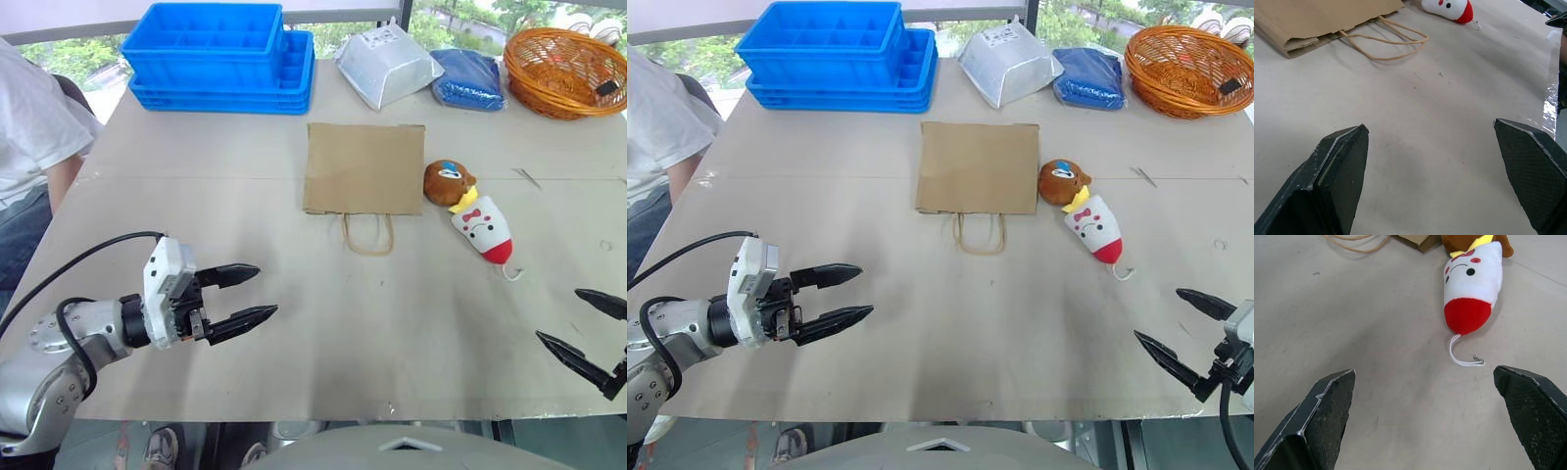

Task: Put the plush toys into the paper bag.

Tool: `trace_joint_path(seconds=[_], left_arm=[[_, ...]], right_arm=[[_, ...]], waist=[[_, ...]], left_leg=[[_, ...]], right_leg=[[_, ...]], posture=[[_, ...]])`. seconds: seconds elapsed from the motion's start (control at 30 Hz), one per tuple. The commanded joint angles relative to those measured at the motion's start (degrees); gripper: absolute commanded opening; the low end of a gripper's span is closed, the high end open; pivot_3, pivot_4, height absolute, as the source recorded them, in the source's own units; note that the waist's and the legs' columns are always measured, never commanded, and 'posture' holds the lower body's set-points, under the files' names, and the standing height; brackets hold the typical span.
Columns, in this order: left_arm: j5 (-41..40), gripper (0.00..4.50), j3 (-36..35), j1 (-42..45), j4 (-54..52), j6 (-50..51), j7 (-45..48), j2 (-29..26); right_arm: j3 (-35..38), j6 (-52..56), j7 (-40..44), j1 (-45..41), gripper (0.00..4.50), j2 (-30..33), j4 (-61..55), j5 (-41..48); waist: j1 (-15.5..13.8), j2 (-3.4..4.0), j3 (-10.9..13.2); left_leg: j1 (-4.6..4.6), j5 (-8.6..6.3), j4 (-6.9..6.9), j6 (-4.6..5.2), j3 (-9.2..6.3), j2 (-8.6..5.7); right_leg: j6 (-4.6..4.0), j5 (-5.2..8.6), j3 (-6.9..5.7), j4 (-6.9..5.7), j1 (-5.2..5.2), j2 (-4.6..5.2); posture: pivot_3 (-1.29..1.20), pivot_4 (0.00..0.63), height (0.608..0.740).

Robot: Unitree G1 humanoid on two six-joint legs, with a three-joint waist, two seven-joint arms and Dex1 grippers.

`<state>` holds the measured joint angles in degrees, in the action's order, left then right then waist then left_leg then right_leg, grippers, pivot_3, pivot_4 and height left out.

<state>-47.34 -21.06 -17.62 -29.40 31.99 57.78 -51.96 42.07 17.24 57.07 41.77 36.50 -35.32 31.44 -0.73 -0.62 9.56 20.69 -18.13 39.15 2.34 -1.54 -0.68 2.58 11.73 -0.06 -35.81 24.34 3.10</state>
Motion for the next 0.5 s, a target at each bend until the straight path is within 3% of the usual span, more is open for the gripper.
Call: trace_joint_path(seconds=[0.03, 0.13, 0.27, 0.33, 0.5], left_arm=[[0.6, 4.43, 1.0, 5.1, 1.5, -0.2, 0.1, -0.2], [5.0, 4.43, 7.4, 14.8, 2.4, -3.5, -0.5, 1.5], [10.0, 4.43, 15.2, 26.1, 3.6, 1.3, -4.8, 2.0], [13.1, 4.43, 21.2, 32.0, 4.7, 2.3, -1.9, 0.7], [31.3, 4.43, 38.0, 46.2, 17.2, -15.5, 5.0, 6.7]], right_arm=[[-0.7, -2.0, -2.3, -2.0, 4.50, -1.4, -1.7, -0.1], [-3.6, -1.7, -5.9, -5.3, 4.50, -2.3, -5.3, 0.0], [-5.6, 0.6, -8.0, -5.6, 4.50, -2.2, -11.5, 2.5], [-6.3, 2.5, -8.8, -5.3, 4.50, -1.2, -15.0, 4.1], [-7.5, 6.4, -11.0, -2.2, 4.50, 1.2, -23.7, 8.2]], waist=[[-0.2, 0.00, 0.0], [-0.6, 0.06, 0.0], [-0.6, 0.10, -0.1], [-0.3, 0.09, -0.1], [-0.2, 0.05, -0.1]], left_leg=[[0.01, 0.00, 0.00, 0.00, -0.01, 0.00], [0.11, 0.02, 0.11, -0.04, -0.19, -0.09], [0.05, 0.03, 0.10, -0.04, -0.12, -0.16], [0.07, 0.04, 0.10, -0.05, -0.15, -0.16], [0.06, 0.04, 0.09, -0.05, -0.12, -0.20]], right_leg=[[-0.01, 0.00, 0.00, 0.00, 0.00, 0.00], [-0.01, -0.01, -0.17, -0.02, 0.00, -0.12], [0.00, -0.04, -0.09, -0.05, -0.05, -0.08], [0.18, -0.14, -0.10, -0.04, -0.05, -0.12], [0.17, -0.14, -0.07, -0.04, -0.05, -0.19]], posture=[[0.00, 0.150, 0.740], [0.00, 0.150, 0.740], [0.00, 0.150, 0.740], [0.00, 0.150, 0.740], [0.00, 0.150, 0.740]])
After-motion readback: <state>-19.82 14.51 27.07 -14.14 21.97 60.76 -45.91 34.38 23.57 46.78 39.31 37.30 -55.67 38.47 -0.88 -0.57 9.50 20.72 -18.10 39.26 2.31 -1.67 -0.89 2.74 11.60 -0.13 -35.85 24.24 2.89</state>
